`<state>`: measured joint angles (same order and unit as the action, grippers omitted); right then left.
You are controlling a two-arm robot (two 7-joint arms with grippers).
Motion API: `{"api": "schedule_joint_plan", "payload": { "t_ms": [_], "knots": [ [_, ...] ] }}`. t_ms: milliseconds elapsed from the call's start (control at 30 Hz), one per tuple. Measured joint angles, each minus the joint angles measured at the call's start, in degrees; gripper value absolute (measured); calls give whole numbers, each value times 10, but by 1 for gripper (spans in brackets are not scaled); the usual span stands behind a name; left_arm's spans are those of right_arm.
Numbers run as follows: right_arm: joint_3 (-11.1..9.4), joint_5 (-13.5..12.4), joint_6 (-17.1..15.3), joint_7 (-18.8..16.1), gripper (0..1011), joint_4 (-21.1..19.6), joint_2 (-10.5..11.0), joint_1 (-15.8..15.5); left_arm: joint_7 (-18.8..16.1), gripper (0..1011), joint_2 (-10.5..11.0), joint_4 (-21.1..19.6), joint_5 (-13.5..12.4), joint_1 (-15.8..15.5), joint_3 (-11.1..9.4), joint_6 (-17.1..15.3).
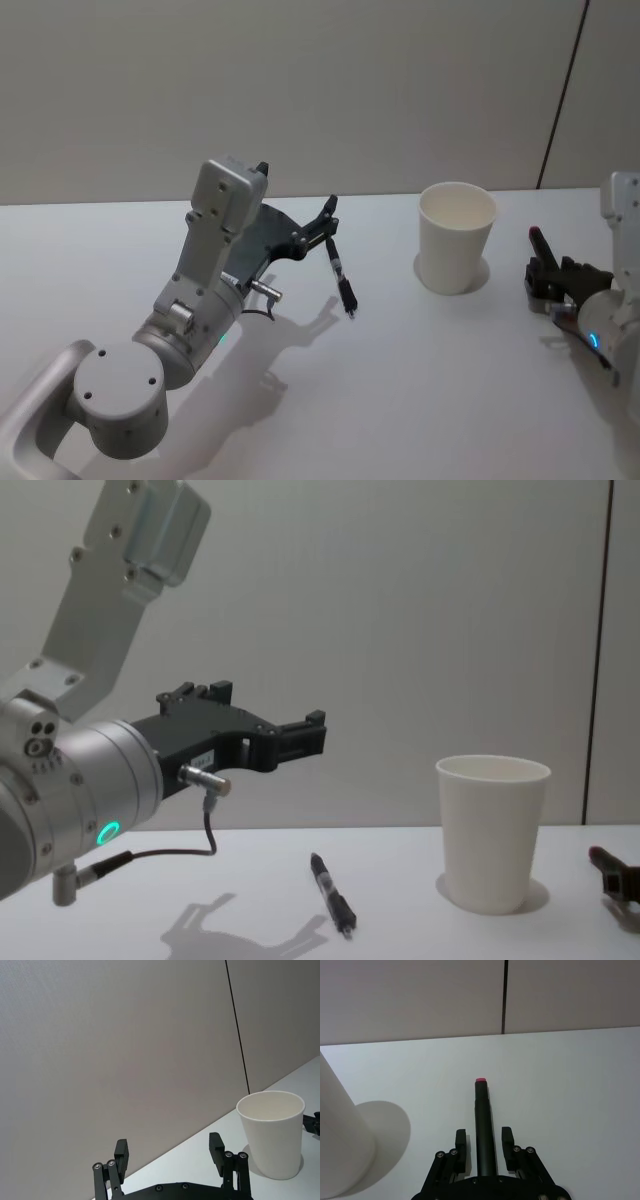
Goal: Place the pen into the pen holder.
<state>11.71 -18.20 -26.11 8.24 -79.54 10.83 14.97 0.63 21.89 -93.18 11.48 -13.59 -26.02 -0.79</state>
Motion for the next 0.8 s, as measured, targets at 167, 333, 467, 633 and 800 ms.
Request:
{"api": "schedule_joint_plan", "payload": {
  "t_ms": [167,333,467,633,800],
  "knots": [
    [0,0,1,0,394,0,0,0,0,1001,0,0,0,0,0,0],
    [0,0,2,-1,368,1,0,0,0,1001,0,0,0,0,0,0],
    [-1,1,2,-2,336,1,0,0,0,1001,0,0,0,0,0,0],
    [-1,1,3,-2,306,2,-1,0,0,1001,0,0,0,0,0,0],
    [-1,1,3,-3,278,2,-1,0,0,1001,0,0,0,0,0,0]
  ]
}}
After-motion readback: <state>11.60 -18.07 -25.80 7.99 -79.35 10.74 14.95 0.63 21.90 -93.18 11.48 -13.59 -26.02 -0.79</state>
